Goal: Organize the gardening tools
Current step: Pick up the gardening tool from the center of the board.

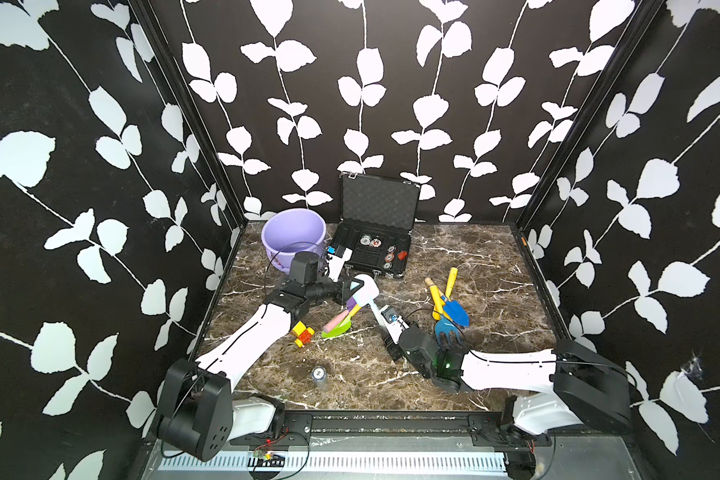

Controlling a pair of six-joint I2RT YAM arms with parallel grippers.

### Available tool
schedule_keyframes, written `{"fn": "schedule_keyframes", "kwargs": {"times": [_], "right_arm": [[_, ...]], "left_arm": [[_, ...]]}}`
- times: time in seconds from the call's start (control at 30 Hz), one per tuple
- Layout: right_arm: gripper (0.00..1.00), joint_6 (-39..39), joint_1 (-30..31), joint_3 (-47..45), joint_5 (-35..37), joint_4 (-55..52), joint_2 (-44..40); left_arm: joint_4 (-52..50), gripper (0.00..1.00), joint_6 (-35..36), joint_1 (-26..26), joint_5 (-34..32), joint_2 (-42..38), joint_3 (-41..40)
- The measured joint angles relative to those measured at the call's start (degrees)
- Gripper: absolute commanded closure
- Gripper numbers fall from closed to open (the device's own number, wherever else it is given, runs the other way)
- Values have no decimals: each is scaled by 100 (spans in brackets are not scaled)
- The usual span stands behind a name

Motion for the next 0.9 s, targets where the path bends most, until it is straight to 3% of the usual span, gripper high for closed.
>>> {"fn": "schedule_keyframes", "kwargs": {"times": [0.1, 0.13, 0.5, 0.9], "right_arm": [[2, 90, 7, 4, 188, -26, -114], [1, 149, 7, 11, 291, -55, -170], [0, 1088, -39, 343, 1467, -1266, -654], [1, 2490, -826, 345, 1746, -2981, -1567]], "left_arm": [[-2, 100, 109, 24, -367, -227, -90], [0, 100, 153, 24, -511, -348, -107], [81, 100, 496, 24, -1550, -1377, -107], [133, 100, 992, 24, -3324, -1475, 474]]}}
